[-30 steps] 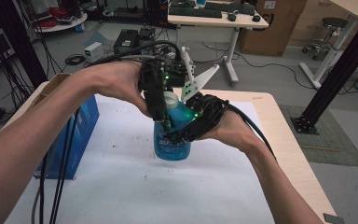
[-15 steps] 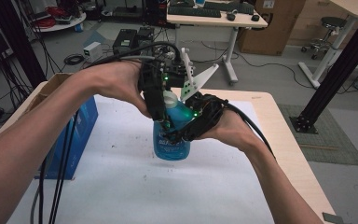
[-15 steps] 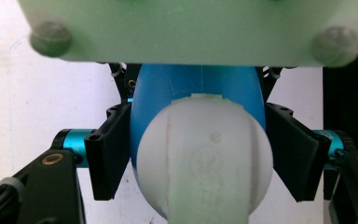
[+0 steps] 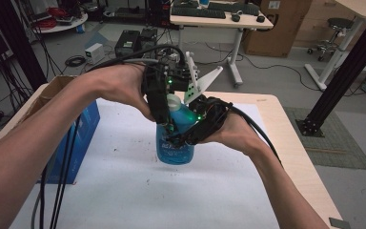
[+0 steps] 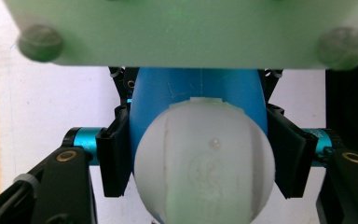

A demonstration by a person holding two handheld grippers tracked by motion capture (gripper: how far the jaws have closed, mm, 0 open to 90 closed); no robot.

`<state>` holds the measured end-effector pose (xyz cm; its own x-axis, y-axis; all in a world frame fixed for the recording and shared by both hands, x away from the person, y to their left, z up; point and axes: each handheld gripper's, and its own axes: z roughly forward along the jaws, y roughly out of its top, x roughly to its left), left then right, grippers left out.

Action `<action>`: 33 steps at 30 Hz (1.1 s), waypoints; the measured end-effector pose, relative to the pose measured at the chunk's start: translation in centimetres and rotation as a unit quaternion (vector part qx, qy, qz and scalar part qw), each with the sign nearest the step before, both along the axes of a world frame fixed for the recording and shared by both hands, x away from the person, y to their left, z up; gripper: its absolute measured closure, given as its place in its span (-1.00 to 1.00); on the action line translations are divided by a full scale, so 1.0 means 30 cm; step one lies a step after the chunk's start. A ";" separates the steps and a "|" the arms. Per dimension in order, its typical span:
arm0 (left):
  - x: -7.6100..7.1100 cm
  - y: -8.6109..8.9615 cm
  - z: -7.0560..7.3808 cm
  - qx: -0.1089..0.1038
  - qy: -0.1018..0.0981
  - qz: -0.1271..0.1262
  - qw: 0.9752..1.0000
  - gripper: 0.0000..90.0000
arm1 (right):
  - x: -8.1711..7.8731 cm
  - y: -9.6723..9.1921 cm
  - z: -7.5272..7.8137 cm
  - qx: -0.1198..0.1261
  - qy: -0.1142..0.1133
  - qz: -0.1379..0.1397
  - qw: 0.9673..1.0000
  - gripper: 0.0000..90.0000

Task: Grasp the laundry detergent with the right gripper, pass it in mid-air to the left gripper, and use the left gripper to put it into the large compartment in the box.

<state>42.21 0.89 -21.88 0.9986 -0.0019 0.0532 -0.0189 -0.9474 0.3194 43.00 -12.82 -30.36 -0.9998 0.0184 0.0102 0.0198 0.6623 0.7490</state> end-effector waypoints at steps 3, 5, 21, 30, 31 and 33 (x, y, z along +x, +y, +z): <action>0.001 -0.001 -0.001 0.004 -0.001 -0.001 1.000 -0.23 | -0.002 0.001 -0.001 -0.003 0.004 0.000 1.000 -0.01; -0.001 -0.001 -0.002 0.005 -0.004 -0.001 1.000 -0.20 | -0.002 0.001 -0.002 -0.003 0.003 0.000 1.000 -0.01; -0.005 -0.001 0.001 -0.005 -0.009 0.006 1.000 -0.15 | 0.001 0.000 -0.005 0.006 0.005 0.001 1.000 -0.02; -0.006 -0.005 -0.007 0.005 -0.002 0.007 1.000 -0.15 | -0.004 0.005 -0.017 0.006 0.010 0.006 1.000 -0.05; -0.006 -0.006 -0.009 0.005 0.000 0.007 1.000 -0.15 | -0.004 0.005 -0.017 0.006 0.010 0.006 1.000 -0.05; -0.009 -0.005 -0.009 0.006 -0.002 0.005 1.000 -0.15 | -0.008 0.005 -0.017 0.004 0.015 0.007 1.000 -0.09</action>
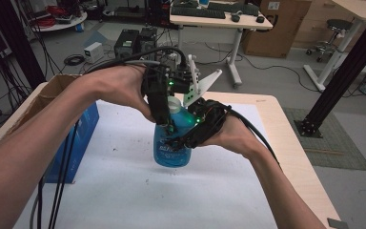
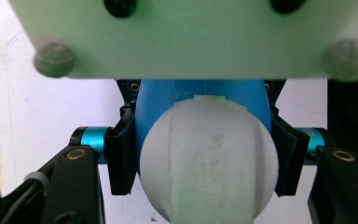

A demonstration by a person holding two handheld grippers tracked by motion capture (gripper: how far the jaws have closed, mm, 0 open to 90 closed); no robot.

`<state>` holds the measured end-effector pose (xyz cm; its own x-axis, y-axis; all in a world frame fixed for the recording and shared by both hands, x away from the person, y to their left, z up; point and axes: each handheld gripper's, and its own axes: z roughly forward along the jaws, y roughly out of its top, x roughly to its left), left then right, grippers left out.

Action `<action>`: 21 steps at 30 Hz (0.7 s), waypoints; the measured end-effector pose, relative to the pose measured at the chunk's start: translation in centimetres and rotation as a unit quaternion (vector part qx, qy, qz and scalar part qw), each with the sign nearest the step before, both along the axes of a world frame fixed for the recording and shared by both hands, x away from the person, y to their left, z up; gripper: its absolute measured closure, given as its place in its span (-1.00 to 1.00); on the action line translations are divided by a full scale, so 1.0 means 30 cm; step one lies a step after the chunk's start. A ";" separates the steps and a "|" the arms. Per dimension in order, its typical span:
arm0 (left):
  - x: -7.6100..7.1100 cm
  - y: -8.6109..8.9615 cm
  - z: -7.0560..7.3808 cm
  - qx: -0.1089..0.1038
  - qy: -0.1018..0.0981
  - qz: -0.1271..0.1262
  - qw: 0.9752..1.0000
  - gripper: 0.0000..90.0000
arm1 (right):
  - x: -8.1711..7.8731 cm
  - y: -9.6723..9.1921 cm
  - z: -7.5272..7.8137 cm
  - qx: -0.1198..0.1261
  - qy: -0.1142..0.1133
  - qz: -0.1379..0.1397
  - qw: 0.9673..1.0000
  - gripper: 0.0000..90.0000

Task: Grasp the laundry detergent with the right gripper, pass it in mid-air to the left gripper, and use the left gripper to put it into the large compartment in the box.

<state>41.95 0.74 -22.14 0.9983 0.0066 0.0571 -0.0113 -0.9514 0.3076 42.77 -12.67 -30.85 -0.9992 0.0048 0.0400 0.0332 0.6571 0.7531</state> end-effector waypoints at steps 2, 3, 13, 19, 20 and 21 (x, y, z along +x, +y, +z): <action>-0.003 0.001 0.002 0.006 -0.004 -0.001 1.000 -0.15 | 0.001 -0.003 -0.002 0.001 -0.005 0.000 1.000 -0.16; -0.003 0.004 0.002 0.006 -0.005 0.001 1.000 -0.15 | 0.001 -0.004 -0.004 0.000 -0.005 -0.001 1.000 -0.18; -0.006 0.043 0.016 0.011 -0.007 0.012 1.000 -0.15 | -0.004 -0.067 -0.002 -0.014 -0.008 -0.031 0.999 -0.35; -0.001 0.088 0.039 0.018 -0.002 0.040 0.999 -0.15 | -0.019 -0.120 0.028 -0.038 -0.021 -0.049 0.998 -0.41; -0.001 0.094 0.046 0.022 -0.004 0.045 0.999 -0.15 | -0.021 -0.132 0.035 -0.040 -0.022 -0.055 0.997 -0.43; -0.001 0.103 0.055 0.024 -0.005 0.049 0.999 -0.15 | -0.023 -0.143 0.040 -0.041 -0.025 -0.059 0.997 -0.46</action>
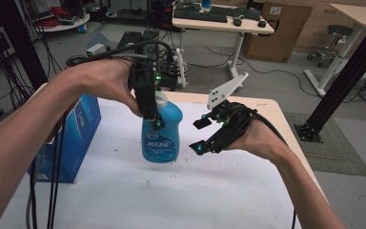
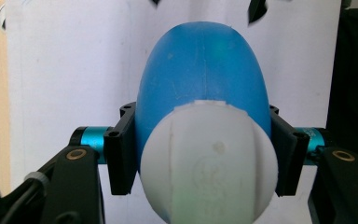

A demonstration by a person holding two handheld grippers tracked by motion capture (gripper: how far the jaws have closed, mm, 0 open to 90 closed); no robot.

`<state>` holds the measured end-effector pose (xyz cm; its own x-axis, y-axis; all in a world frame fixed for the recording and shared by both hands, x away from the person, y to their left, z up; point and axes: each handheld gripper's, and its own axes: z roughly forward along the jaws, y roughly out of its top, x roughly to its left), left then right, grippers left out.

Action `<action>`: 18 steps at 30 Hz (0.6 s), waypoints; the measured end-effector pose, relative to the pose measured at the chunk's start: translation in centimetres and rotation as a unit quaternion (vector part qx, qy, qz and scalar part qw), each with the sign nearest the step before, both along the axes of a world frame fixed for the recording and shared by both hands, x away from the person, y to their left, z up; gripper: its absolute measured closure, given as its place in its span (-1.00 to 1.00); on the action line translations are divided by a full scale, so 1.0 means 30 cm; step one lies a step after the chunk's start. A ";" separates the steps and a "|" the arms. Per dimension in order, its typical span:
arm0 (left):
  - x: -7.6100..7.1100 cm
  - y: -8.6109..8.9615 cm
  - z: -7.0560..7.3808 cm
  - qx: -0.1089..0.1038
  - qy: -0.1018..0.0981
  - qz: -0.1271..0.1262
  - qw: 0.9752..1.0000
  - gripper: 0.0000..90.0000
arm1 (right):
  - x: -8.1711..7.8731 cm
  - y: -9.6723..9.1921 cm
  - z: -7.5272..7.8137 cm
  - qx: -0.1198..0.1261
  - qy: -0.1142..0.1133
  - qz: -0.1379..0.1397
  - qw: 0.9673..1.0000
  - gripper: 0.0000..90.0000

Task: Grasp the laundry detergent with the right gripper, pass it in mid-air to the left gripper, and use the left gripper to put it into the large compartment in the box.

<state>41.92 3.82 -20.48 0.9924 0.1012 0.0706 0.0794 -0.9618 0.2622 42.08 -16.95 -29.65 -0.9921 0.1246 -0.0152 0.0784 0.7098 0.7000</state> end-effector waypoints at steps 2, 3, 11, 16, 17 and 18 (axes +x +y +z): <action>0.002 0.020 0.020 -0.002 -0.001 0.017 1.000 -0.15 | -0.005 -0.020 0.011 -0.005 -0.002 -0.008 1.000 -0.49; 0.005 0.032 0.032 0.001 -0.003 0.024 1.000 -0.15 | -0.006 -0.030 0.014 -0.007 -0.002 -0.011 1.000 -0.50; 0.014 0.135 0.131 0.011 -0.015 0.092 0.996 -0.15 | -0.022 -0.122 0.024 -0.029 -0.007 -0.044 0.999 -0.56; 0.017 0.213 0.189 0.004 -0.017 0.146 0.989 -0.15 | -0.036 -0.174 0.016 -0.034 -0.010 -0.066 0.997 -0.70; 0.016 0.228 0.202 0.003 -0.018 0.156 0.988 -0.15 | -0.040 -0.183 0.013 -0.043 -0.015 -0.073 0.996 -0.71; 0.015 0.242 0.214 0.002 -0.020 0.164 0.986 -0.15 | -0.044 -0.192 0.011 -0.051 -0.016 -0.077 0.996 -0.71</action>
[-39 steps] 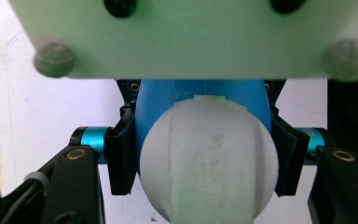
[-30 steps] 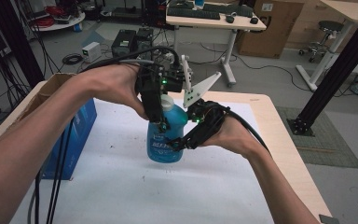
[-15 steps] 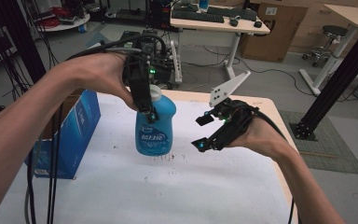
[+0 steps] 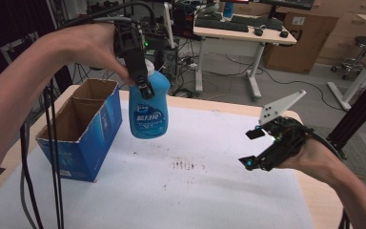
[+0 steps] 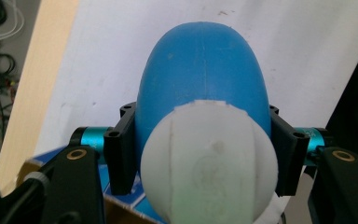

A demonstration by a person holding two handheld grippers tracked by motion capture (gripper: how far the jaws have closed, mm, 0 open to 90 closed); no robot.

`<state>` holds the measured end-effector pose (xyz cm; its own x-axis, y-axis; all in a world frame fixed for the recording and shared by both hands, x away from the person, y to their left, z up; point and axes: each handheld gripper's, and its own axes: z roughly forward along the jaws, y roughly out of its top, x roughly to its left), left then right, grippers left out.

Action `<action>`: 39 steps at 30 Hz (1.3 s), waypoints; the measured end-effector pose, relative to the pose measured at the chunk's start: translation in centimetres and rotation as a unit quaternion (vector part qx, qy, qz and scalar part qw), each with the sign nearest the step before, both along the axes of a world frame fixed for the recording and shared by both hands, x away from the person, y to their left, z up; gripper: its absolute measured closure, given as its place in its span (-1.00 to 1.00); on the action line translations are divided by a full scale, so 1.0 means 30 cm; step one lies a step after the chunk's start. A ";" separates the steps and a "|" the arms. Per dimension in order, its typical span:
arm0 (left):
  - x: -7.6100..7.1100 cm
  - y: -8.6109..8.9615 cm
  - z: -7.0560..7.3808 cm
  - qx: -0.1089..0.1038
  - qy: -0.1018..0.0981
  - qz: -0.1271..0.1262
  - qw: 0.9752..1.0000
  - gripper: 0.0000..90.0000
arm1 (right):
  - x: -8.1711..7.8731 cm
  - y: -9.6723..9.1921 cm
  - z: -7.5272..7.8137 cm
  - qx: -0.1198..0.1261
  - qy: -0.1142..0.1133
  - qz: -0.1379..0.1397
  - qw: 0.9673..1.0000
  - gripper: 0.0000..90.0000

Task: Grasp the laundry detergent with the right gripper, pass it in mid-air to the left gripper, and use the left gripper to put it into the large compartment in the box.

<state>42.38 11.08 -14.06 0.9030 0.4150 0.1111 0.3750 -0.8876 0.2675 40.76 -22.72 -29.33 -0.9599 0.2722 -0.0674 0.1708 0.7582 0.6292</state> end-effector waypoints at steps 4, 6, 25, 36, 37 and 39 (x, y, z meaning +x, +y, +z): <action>0.002 0.053 0.037 0.004 -0.008 0.034 0.999 -0.15 | -0.010 -0.032 -0.008 -0.009 0.001 -0.006 1.000 -0.71; 0.004 0.083 0.049 0.002 -0.010 0.053 0.999 -0.15 | -0.016 -0.043 -0.009 -0.011 -0.001 -0.007 1.000 -0.71; -0.039 0.337 0.133 -0.008 -0.031 0.185 0.982 -0.15 | -0.008 -0.082 -0.056 -0.053 0.005 -0.042 0.998 -0.71; -0.056 0.436 0.113 0.012 -0.033 0.246 0.969 -0.15 | -0.001 -0.066 -0.064 -0.067 0.007 -0.044 0.997 -0.71; -0.055 0.442 0.109 0.013 -0.031 0.249 0.968 -0.15 | -0.002 -0.066 -0.065 -0.068 0.007 -0.044 0.997 -0.71; -0.055 0.452 0.098 0.016 -0.028 0.253 0.967 -0.15 | -0.003 -0.064 -0.067 -0.070 0.007 -0.044 0.997 -0.71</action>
<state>40.73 24.64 -11.13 0.5779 0.7973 0.1744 0.7486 -0.6030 0.2757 40.68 -24.63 -31.34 -0.9341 0.3433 -0.0975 0.2478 0.8206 0.5150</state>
